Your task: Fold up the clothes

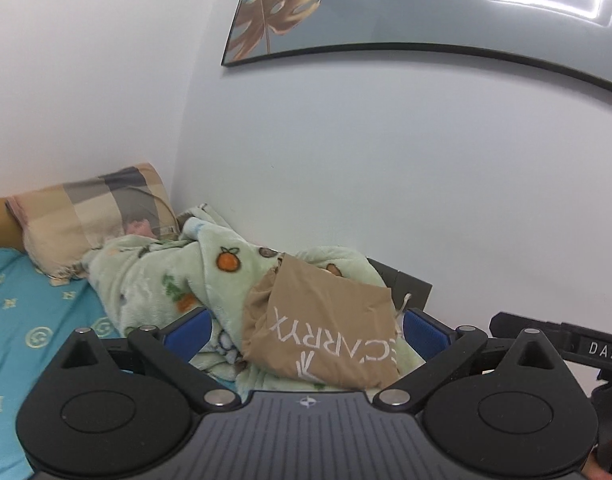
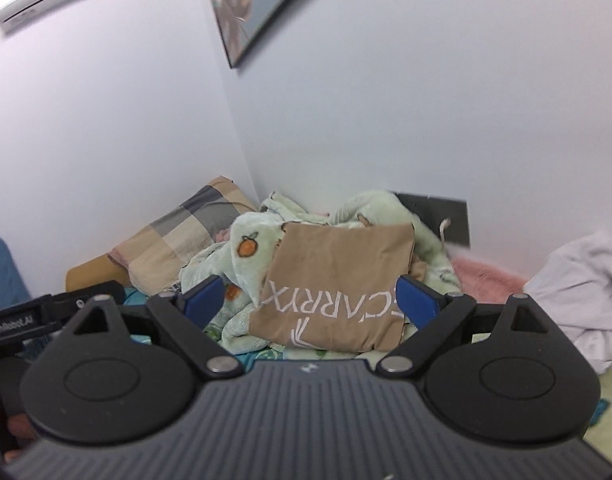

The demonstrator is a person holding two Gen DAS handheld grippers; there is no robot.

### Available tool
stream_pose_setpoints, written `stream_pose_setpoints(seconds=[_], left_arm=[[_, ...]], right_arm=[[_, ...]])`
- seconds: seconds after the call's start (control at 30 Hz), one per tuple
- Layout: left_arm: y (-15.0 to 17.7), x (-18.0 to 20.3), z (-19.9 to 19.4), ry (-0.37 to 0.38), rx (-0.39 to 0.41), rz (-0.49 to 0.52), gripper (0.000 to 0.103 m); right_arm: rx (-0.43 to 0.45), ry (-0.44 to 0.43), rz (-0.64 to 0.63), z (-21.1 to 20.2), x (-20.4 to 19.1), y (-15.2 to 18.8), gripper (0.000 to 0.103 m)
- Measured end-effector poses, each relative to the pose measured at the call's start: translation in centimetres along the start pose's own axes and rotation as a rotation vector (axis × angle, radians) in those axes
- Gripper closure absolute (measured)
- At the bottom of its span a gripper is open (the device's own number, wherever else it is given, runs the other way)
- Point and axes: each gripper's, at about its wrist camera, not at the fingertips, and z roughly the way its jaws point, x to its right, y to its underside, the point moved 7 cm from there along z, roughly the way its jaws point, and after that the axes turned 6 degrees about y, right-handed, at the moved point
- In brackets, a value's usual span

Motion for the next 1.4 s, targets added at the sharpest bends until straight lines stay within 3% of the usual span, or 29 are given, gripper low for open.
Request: stream_pose_setpoints(seconds=[0.2,0.43,0.87,1.4], left_arm=[[1.4,1.0,-4.7,-0.038,0.030,0.059,0.000],[3.8,-0.6,-7.1,-0.069,0.059,0.044,0.000],[7.3,-3.8,-5.4,-0.133,0.029,0.039,0.000],[9.1,-3.9,-4.2,-0.149,-0.006,0.039,0.000]], right_arm=[[0.054,-0.009,-0.013,-3.8,-1.7,1.4,0.009],[0.102,0.004,-0.034,-3.9,-3.0,5.2,0.009],[0.096,0.103,-0.130,-0.3,-3.5,9.5,0.009],[0.080,0.125,-0.123,-0.1,-3.0,10.0,0.009]])
